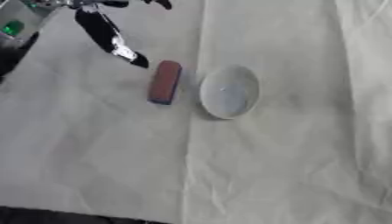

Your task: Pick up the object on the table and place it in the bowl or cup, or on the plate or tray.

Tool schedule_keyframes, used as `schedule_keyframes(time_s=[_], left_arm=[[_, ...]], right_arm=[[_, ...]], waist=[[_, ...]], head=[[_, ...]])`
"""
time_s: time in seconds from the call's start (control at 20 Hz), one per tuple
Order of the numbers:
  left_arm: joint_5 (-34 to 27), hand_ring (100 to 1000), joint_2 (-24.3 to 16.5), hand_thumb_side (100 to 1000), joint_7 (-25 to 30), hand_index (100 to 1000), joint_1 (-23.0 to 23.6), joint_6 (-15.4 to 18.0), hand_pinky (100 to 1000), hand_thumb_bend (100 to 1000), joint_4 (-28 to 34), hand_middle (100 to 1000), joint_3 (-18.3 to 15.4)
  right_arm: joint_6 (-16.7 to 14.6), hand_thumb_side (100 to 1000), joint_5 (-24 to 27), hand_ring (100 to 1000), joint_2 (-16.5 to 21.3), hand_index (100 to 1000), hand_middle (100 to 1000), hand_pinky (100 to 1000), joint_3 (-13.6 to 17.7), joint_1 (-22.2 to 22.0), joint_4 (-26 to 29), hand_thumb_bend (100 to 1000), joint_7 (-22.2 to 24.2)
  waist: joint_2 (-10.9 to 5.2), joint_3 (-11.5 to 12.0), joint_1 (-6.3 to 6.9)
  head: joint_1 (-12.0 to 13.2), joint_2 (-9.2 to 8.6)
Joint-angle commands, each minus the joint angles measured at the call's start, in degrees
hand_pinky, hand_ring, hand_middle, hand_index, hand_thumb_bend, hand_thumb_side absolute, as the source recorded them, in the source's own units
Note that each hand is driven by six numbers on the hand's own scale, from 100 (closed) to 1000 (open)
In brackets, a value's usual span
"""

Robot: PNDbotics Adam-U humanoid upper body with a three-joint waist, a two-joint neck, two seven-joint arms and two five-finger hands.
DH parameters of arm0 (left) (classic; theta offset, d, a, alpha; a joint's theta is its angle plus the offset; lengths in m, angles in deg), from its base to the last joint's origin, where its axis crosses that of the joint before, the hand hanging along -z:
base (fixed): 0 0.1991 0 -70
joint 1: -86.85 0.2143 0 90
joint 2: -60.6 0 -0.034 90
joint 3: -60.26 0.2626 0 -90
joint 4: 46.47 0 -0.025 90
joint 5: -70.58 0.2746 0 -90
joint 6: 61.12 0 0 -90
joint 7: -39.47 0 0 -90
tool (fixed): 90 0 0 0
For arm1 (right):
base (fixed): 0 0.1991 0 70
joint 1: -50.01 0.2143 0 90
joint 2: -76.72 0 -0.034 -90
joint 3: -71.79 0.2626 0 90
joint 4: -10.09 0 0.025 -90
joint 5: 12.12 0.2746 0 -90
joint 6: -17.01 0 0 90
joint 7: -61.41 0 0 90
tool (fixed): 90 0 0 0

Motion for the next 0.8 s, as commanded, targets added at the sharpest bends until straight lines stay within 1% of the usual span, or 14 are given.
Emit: schedule_keyframes(time_s=[0.05, 0.25, 0.4, 0.7, 0.75, 0.8], left_arm=[[0.7, 719, -1.0, 791, 1.3, 916, -0.3, -0.1, 686, 645, 1.1, 801, -0.4], [1.7, 730, -1.8, 784, 1.8, 921, 0.4, -0.1, 698, 677, 2.9, 806, -0.9], [2.9, 733, -1.8, 786, 2.2, 923, 0.6, -0.2, 701, 682, 3.7, 807, -1.0], [5.3, 735, 0.2, 808, 3.3, 924, 0.5, 0.2, 702, 688, 1.8, 808, 0.0], [5.6, 734, 0.3, 799, 3.3, 924, 0.4, 0.4, 701, 685, 1.5, 808, 0.1], [5.9, 736, 0.5, 815, 3.4, 925, 0.5, 0.5, 704, 692, 1.2, 808, 0.3]], right_arm=[[0.4, 596, 0.3, 677, 0.2, 842, 880, 591, 0.4, 0.5, 1.3, 100, 0.2], [0.7, 594, 0.4, 677, 0.1, 843, 884, 590, 0.5, 0.3, 1.6, 100, 0.2], [0.9, 594, 0.5, 676, 0.0, 844, 884, 590, 0.6, 0.2, 1.8, 100, 0.3], [1.3, 595, 0.7, 676, -0.4, 844, 884, 586, 0.7, 0.0, 2.3, 100, 0.4], [1.3, 595, 0.7, 676, -0.5, 844, 884, 587, 0.7, 0.0, 2.4, 100, 0.4], [1.4, 595, 0.7, 676, -0.5, 844, 884, 586, 0.7, 0.0, 2.4, 100, 0.4]], waist=[[-1.4, 0.3, -0.33], [-1.4, 0.5, -0.23], [-1.37, 0.7, -0.17], [-1.32, 0.8, -0.21], [-1.33, 0.8, -0.21], [-1.29, 0.7, -0.22]], head=[[0.2, -0.2], [0.0, -0.2], [-0.1, -0.2], [-0.1, -0.2], [-0.1, -0.2], [-0.1, -0.2]])
